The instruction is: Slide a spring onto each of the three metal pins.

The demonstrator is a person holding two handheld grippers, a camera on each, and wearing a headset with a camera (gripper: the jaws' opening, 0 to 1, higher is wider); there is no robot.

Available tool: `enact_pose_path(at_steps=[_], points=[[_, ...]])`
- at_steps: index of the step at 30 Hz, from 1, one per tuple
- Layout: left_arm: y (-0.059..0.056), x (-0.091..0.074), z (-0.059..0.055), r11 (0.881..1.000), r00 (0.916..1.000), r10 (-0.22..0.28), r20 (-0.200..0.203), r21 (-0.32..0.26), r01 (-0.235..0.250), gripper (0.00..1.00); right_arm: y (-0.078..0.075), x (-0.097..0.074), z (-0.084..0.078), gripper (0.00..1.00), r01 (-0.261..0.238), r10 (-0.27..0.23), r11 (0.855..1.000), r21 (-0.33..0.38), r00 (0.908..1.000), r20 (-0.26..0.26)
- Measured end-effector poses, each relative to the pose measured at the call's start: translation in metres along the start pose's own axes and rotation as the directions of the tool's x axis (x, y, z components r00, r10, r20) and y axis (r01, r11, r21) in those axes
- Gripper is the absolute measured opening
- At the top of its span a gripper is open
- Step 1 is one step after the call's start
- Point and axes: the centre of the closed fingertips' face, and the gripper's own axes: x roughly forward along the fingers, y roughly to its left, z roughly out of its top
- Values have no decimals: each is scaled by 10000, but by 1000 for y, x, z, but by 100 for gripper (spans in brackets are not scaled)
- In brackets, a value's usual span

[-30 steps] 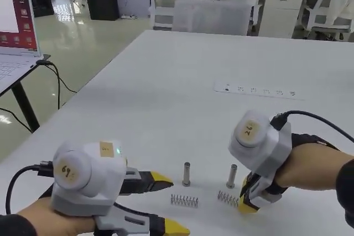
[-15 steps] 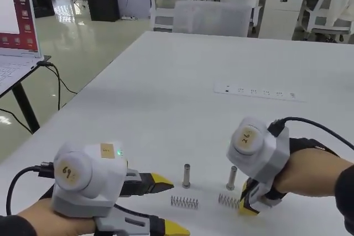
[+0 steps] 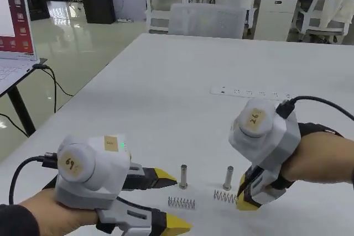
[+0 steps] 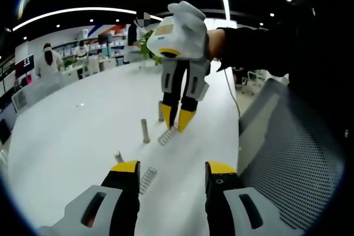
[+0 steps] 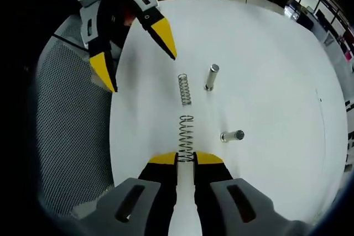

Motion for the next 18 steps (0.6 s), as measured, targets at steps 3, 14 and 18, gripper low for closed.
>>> enact_pose_path(at_steps=[3, 14, 18], points=[[0, 2, 2, 9999, 10000, -77, -48, 122, 78, 40, 4, -8, 8, 8, 32, -30, 9996, -276, 10000, 80], [1, 11, 19, 9980, 9995, -293, 88, 554, 288, 34, 12, -18, 26, 8, -126, 152, 9965, -821, 9994, 307], [0, 16, 20, 9968, 9992, -393, 49, 694, 389, 30, 15, -18, 27, 8, -203, 225, 9952, -953, 9995, 222]])
